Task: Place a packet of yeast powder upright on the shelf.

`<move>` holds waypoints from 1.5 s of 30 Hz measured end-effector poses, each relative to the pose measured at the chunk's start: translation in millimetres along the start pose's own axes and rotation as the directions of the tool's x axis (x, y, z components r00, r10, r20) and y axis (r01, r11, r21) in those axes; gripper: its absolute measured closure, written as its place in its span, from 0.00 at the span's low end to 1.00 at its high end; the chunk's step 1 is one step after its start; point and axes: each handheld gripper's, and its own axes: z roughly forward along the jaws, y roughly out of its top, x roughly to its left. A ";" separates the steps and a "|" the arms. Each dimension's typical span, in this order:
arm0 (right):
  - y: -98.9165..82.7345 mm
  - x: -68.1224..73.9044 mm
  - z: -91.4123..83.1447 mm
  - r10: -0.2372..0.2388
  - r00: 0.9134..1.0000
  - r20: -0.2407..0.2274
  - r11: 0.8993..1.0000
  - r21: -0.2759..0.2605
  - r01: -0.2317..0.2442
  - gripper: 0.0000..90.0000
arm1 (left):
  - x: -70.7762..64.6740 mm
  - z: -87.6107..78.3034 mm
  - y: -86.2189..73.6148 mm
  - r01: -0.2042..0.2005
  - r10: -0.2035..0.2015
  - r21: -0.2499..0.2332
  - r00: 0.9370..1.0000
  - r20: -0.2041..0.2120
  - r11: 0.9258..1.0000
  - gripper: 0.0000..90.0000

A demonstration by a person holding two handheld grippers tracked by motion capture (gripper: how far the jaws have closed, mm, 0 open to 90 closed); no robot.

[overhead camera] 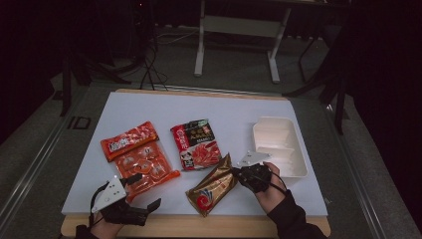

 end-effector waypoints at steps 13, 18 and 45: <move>21.6 13.6 -17.7 -0.030 0.996 -0.081 0.996 -0.085 0.023 1.00 | 1.2 0.0 -0.3 0.008 -0.008 -0.007 1.000 0.002 1.000 0.00; 30.4 21.4 -23.3 -0.068 0.993 -0.097 0.993 -0.106 0.057 1.00 | 0.7 -0.2 -0.5 0.005 -0.005 -0.005 1.000 0.004 1.000 0.00; 70.3 -19.9 -91.4 -0.194 0.980 -0.037 0.955 -0.234 0.181 1.00 | 1.0 0.3 -0.3 0.010 -0.010 -0.006 1.000 0.007 1.000 0.00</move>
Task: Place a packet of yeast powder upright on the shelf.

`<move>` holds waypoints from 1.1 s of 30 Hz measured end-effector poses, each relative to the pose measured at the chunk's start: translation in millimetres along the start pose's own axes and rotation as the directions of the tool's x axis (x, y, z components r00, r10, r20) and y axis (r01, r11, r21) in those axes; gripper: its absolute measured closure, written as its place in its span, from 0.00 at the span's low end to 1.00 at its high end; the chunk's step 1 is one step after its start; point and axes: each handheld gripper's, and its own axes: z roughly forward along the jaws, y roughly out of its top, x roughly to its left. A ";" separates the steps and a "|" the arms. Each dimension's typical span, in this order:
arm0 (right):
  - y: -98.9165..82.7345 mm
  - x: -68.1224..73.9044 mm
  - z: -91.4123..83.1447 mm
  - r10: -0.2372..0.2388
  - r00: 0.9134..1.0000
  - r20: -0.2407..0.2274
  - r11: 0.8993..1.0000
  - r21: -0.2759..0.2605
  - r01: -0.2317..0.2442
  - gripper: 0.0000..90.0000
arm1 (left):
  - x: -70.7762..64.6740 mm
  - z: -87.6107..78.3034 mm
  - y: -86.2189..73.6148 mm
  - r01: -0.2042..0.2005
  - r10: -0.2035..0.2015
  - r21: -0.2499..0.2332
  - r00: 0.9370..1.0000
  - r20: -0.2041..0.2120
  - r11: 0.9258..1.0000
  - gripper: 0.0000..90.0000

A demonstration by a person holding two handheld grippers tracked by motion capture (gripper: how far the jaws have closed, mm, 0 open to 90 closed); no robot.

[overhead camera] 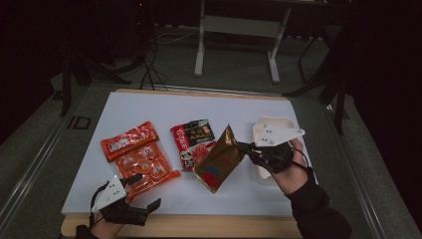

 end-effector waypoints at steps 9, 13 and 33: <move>-1.6 -34.4 -15.2 -0.007 0.995 0.095 1.000 0.002 0.007 1.00 | 0.1 0.8 -1.1 -0.001 0.001 0.011 1.000 -0.001 1.000 0.00; -2.5 -49.4 -24.0 -0.001 0.991 0.130 1.000 -0.002 0.001 1.00 | 0.0 1.0 -0.7 0.002 -0.002 0.004 1.000 0.000 1.000 0.00; -15.3 -121.5 -52.7 0.024 0.946 0.324 0.999 0.033 -0.037 1.00 | 0.1 3.2 -1.6 0.004 -0.004 0.013 1.000 0.004 1.000 0.00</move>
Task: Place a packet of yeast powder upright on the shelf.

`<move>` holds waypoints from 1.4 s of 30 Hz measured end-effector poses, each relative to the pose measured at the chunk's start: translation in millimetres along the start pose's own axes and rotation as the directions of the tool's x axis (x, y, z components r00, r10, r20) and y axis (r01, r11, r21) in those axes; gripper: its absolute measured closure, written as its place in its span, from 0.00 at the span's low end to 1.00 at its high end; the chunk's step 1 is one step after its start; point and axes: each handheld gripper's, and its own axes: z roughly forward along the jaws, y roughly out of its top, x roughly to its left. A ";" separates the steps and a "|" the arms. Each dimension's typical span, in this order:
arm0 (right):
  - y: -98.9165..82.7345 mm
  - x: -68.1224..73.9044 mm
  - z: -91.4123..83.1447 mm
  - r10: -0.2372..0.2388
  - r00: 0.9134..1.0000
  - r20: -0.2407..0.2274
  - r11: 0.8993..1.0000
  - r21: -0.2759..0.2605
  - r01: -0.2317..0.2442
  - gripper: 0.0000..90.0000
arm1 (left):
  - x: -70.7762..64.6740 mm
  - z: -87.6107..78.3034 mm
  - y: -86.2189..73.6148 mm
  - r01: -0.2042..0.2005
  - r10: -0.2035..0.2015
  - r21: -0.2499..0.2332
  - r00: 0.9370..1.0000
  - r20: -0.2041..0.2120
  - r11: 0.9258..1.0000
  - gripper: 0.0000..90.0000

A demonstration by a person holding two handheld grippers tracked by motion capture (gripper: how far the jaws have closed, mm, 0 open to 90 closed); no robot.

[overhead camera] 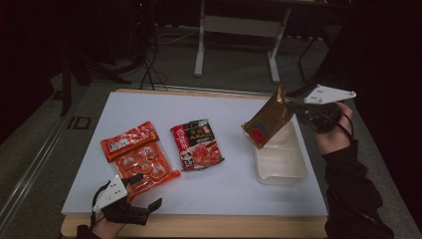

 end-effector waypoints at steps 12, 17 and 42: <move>-8.7 -39.1 9.4 0.011 0.999 0.048 0.999 0.039 -0.013 0.99 | 1.2 0.6 -0.5 0.010 -0.010 0.001 1.000 -0.005 1.000 0.00; -18.4 -51.0 16.7 -0.033 0.996 0.078 0.999 0.044 0.030 0.99 | 1.6 1.0 -0.6 0.011 -0.011 0.001 1.000 -0.006 1.000 0.00; -38.6 -67.0 75.2 -0.189 0.977 0.101 0.969 0.180 0.169 0.98 | 2.9 1.4 -0.9 0.026 -0.026 0.005 1.000 0.000 1.000 0.00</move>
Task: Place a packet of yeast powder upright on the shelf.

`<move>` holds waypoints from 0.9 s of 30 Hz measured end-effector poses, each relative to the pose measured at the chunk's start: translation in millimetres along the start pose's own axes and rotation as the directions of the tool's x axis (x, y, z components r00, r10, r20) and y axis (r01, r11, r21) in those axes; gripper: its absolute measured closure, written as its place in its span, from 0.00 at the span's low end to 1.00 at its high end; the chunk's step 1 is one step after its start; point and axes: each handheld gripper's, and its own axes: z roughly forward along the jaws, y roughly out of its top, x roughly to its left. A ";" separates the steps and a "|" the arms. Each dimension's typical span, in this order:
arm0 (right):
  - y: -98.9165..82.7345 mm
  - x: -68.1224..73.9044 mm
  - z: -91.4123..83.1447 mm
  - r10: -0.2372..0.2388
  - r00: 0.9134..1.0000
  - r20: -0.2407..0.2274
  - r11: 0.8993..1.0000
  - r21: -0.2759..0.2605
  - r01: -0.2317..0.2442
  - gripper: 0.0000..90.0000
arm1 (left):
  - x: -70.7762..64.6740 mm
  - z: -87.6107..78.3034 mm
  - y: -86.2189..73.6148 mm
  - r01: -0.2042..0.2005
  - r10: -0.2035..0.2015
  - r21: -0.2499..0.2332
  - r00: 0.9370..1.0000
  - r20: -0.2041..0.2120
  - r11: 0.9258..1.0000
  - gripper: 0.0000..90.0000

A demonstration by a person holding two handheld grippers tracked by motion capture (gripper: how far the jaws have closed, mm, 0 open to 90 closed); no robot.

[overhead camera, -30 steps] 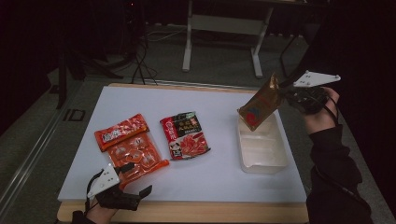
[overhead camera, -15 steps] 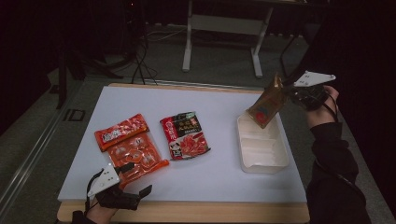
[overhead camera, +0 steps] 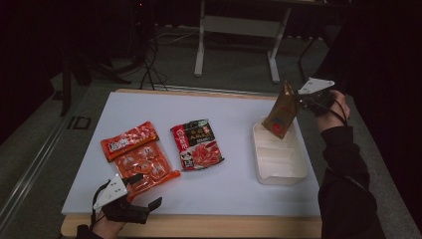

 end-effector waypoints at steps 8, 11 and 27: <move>9.1 12.0 12.8 -0.015 1.000 0.020 0.998 -0.057 0.016 0.98 | 0.0 -1.2 0.6 0.003 -0.003 -0.007 1.000 0.004 1.000 0.00; 11.4 15.7 15.9 0.006 1.000 -0.011 0.996 -0.086 -0.007 0.98 | -0.2 -0.7 0.0 0.000 0.000 -0.001 1.000 0.003 1.000 0.00; 3.5 2.3 0.8 0.019 1.000 -0.023 0.996 -0.087 -0.021 0.98 | -0.6 -0.5 0.0 0.002 -0.002 0.001 1.000 0.004 1.000 0.00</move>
